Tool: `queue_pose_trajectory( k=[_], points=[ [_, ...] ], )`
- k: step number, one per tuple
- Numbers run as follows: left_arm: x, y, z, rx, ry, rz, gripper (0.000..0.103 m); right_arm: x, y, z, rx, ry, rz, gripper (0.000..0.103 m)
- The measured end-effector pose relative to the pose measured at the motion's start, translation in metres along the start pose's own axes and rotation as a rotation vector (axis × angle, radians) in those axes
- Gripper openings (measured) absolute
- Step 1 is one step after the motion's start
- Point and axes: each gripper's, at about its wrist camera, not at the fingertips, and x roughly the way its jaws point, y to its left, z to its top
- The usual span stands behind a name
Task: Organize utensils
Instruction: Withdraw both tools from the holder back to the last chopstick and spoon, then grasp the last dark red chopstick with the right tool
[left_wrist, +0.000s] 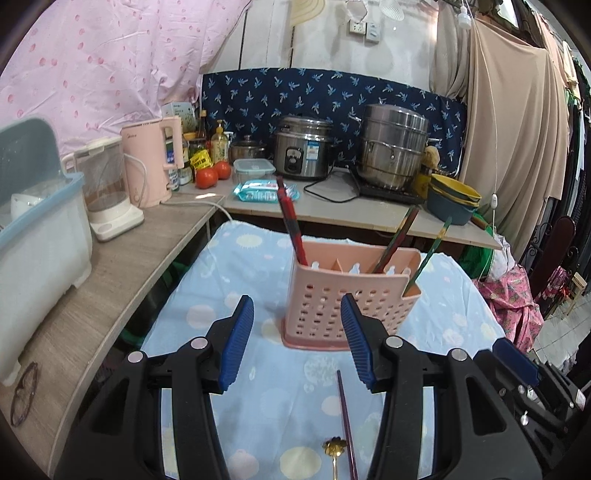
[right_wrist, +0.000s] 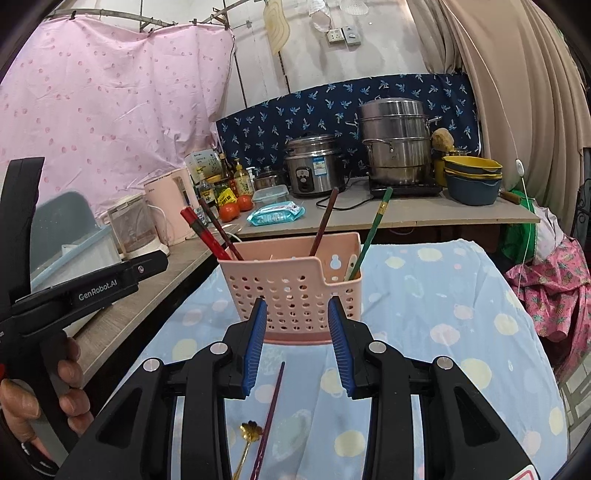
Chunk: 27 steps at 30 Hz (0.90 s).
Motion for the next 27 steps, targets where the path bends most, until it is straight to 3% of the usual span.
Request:
queue_pose_trajectory(
  k=[16,27],
  points=[
    [0.017,0.033,-0.109,-0.057,0.239,0.042,0.047,-0.002,0.024,-0.120,-0.069,0.250,0.001,0.034],
    [0.016,0.036,-0.157,-0.065,0.345,0.046,0.047,-0.003,0.042,-0.162,-0.058,0.348,0.045,0.034]
  ],
)
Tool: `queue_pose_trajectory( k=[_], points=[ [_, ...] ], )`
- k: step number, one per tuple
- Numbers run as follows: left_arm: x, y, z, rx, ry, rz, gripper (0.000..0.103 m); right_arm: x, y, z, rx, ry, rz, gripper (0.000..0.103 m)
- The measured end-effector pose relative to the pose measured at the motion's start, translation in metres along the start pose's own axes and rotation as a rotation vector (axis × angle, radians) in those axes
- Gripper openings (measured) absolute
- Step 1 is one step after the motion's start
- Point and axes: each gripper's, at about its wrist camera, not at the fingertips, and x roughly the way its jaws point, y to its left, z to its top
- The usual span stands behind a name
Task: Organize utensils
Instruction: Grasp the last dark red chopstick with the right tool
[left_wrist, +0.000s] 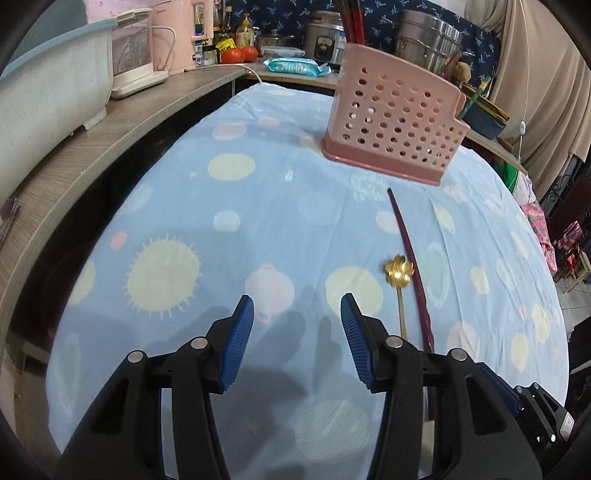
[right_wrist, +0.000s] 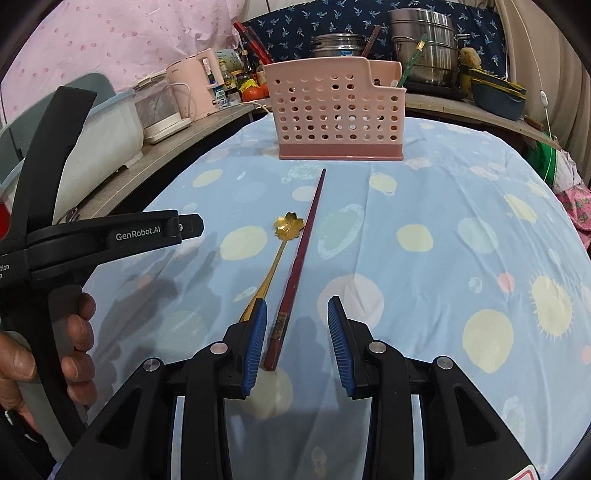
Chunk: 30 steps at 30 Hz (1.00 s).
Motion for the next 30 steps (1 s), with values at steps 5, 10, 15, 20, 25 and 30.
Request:
queue_pose_trajectory(
  k=[5,10,15,20,25,30],
  points=[
    [0.001,-0.001,-0.008,0.003,0.018,-0.001,0.047,0.005,0.005,-0.008,-0.006,0.020,0.000,0.033],
    [0.002,-0.001,-0.012,0.005,0.029,0.003,0.047,0.007,0.004,-0.011,-0.005,0.028,-0.013,0.029],
    [0.004,-0.002,-0.016,0.005,0.038,0.003,0.047,0.007,0.004,-0.010,-0.010,0.027,-0.031,0.022],
    [0.004,-0.004,-0.019,0.008,0.042,0.000,0.051,0.007,0.000,-0.011,-0.012,0.021,-0.052,0.011],
    [0.003,-0.007,-0.021,0.018,0.041,-0.010,0.057,0.006,-0.006,-0.011,0.005,0.013,-0.059,0.007],
    [0.000,-0.016,-0.025,0.025,0.044,-0.049,0.064,0.003,-0.012,-0.011,0.023,0.003,-0.070,0.007]
  ],
)
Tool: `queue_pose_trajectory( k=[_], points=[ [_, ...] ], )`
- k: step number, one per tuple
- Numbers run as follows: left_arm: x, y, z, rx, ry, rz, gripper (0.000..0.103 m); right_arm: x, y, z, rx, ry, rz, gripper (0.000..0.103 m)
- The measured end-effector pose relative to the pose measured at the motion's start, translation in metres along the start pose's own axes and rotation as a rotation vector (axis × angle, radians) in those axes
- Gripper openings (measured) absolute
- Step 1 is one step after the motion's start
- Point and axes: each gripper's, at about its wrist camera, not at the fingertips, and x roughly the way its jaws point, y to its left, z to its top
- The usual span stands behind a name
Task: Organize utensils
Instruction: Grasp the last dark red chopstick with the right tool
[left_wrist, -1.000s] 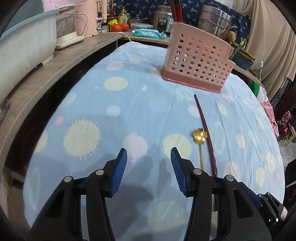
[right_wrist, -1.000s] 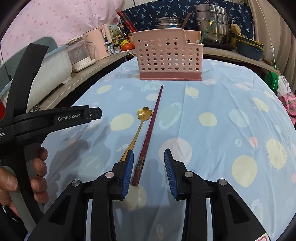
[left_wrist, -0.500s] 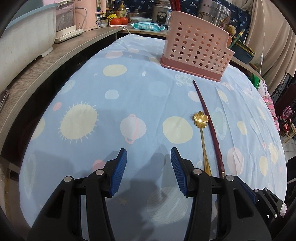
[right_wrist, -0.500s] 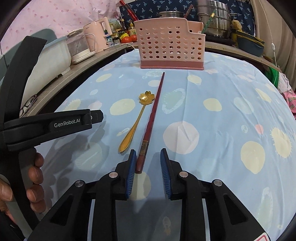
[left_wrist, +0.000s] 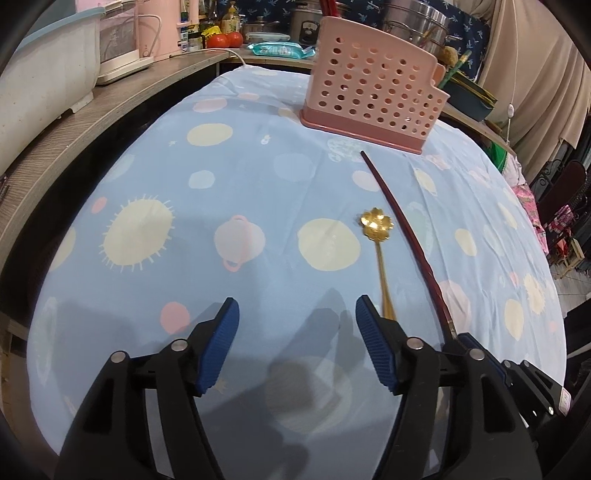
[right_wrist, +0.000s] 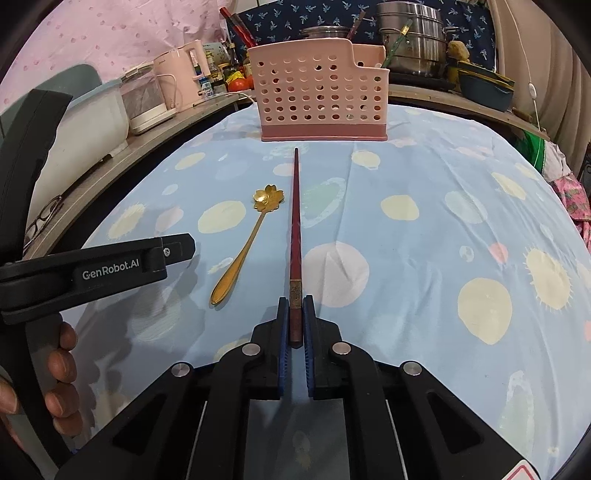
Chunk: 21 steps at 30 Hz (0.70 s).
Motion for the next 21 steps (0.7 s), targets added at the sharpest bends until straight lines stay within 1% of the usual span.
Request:
queue_pose_trajectory(
  k=[7,13,17,21],
  points=[
    [0.002,-0.024,-0.009,0.053,0.014,-0.036,0.065,-0.004,-0.022,-0.001,0.056,-0.001,-0.024,0.007],
    [0.005,-0.034,-0.012,0.085,0.012,-0.026,0.064,-0.005,-0.031,-0.003,0.083,0.003,-0.017,0.007],
    [0.006,-0.038,-0.013,0.105,0.010,-0.012,0.055,-0.005,-0.030,-0.003,0.080,0.002,-0.015,0.007],
    [0.005,-0.040,-0.015,0.112,0.009,-0.012,0.051,-0.005,-0.030,-0.004,0.080,0.002,-0.017,0.007]
  ],
)
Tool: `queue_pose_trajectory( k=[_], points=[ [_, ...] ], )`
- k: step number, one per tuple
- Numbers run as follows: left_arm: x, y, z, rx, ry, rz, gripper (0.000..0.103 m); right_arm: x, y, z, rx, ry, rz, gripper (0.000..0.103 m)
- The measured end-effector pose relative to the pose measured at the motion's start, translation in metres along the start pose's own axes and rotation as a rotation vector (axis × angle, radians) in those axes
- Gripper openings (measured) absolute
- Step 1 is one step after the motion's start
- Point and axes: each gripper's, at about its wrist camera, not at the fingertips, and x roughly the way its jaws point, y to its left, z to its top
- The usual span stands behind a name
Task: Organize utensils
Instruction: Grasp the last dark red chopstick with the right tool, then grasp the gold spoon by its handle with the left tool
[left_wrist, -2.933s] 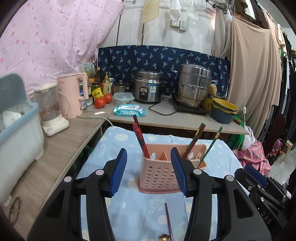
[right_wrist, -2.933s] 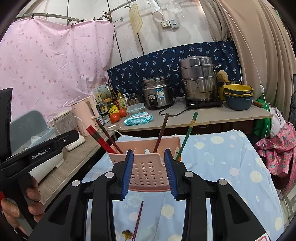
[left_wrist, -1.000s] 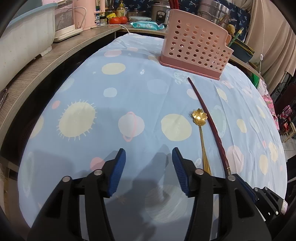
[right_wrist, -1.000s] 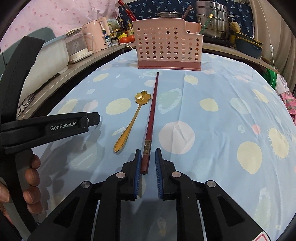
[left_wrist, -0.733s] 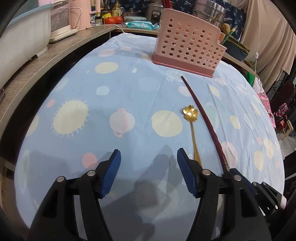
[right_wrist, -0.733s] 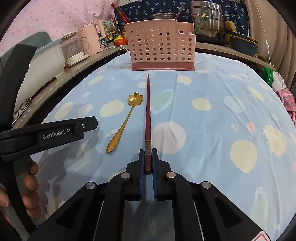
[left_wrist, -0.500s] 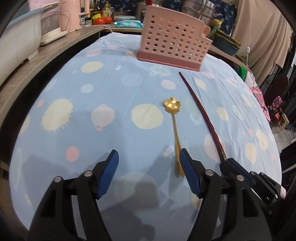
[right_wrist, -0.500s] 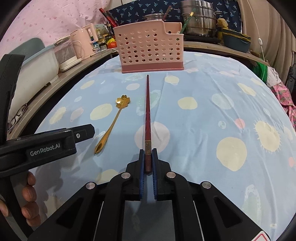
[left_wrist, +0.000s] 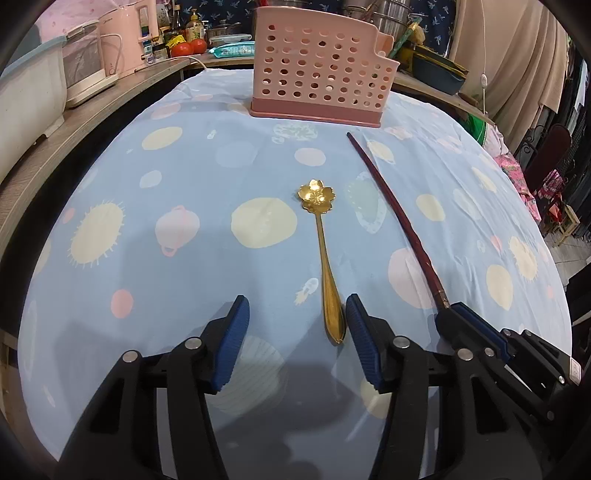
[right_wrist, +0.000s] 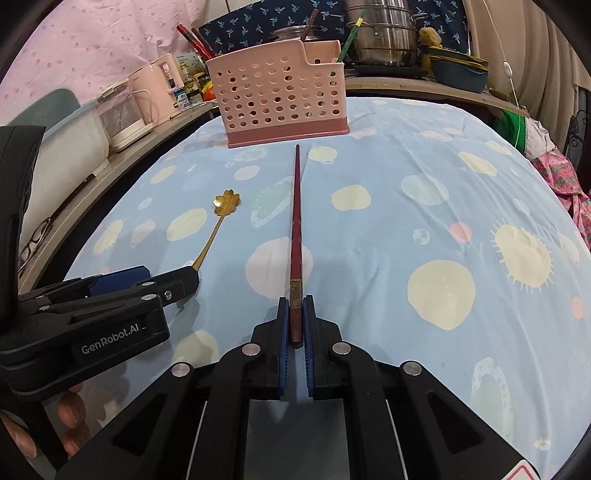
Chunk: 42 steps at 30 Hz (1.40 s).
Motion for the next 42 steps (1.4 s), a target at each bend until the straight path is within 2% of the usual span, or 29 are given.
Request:
queue_pose_trajectory(
  k=[3,6,9,10,11,24,42],
  points=[
    [0.000,-0.001,0.000,0.006,-0.001,0.008,0.046,0.000,0.001,0.000,-0.002,0.000,0.000,0.007],
    [0.000,0.000,0.000,0.003,-0.002,0.008,0.036,0.000,0.001,-0.001,-0.002,0.000,0.000,0.007],
    [-0.001,0.002,0.000,-0.002,0.000,-0.001,0.022,-0.001,0.001,-0.001,-0.001,0.000,0.000,0.007],
    [-0.001,0.002,0.000,-0.002,0.001,-0.006,0.015,-0.001,0.001,-0.001,-0.001,0.000,0.000,0.007],
    [-0.001,0.002,0.000,0.000,0.004,-0.011,0.014,-0.001,0.001,-0.001,-0.001,0.000,0.001,0.007],
    [-0.013,0.007,0.007,-0.033,-0.006,-0.026,0.011,-0.014,0.002,-0.002,0.005,-0.009,0.028,0.007],
    [-0.049,0.014,0.026,-0.062,-0.071,-0.059,0.010,-0.061,-0.004,0.027,0.047,-0.113,0.079,0.007]
  ],
)
